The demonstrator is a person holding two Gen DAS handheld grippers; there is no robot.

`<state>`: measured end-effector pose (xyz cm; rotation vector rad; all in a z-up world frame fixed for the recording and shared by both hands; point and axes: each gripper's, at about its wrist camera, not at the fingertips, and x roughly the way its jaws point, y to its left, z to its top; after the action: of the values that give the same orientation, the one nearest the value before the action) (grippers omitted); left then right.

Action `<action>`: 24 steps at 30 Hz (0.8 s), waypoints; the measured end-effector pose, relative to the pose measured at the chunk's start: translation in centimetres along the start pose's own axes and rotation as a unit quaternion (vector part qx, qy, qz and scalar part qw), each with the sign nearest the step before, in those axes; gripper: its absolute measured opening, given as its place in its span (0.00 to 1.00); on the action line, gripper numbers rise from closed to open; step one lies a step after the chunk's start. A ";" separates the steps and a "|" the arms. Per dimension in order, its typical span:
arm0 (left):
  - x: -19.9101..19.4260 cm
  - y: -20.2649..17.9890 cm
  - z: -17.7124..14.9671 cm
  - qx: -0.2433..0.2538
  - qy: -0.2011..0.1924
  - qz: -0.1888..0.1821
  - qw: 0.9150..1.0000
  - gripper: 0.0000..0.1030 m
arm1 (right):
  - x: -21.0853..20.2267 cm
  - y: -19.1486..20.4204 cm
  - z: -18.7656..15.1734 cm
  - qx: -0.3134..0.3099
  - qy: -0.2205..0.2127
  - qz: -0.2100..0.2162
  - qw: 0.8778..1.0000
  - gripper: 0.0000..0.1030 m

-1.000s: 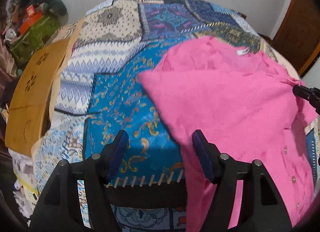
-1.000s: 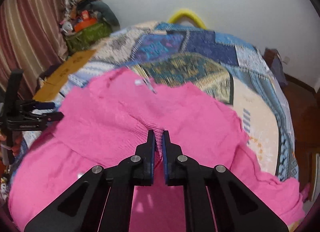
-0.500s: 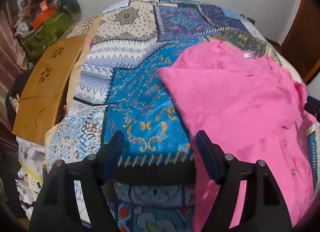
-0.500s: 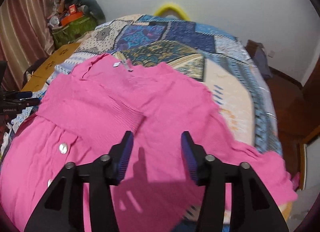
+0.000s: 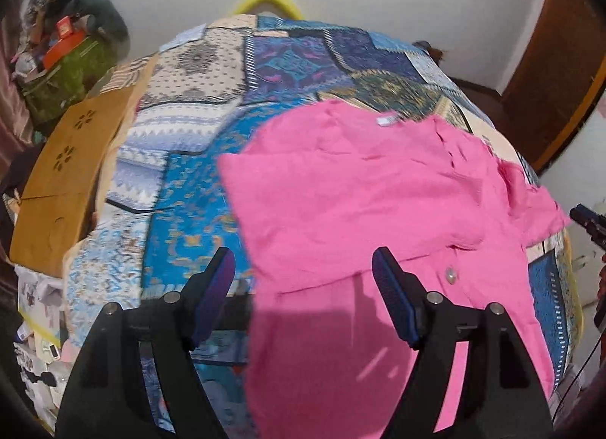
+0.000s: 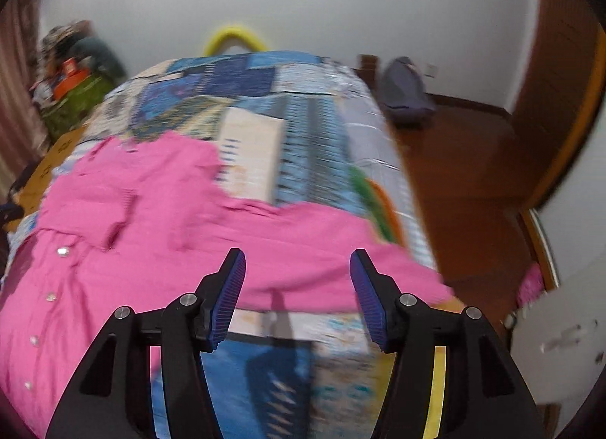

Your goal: Fold small clothes

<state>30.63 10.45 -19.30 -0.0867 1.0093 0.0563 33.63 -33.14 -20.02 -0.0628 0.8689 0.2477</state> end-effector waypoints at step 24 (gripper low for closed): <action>3.1 -3.3 -1.0 0.032 0.017 0.002 0.999 0.72 | 0.7 -6.0 -0.3 0.102 -0.016 0.042 0.994 0.07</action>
<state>31.71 7.04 -22.30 -0.0275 1.0453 0.0273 35.25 -38.87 -21.02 0.1681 0.8620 0.2361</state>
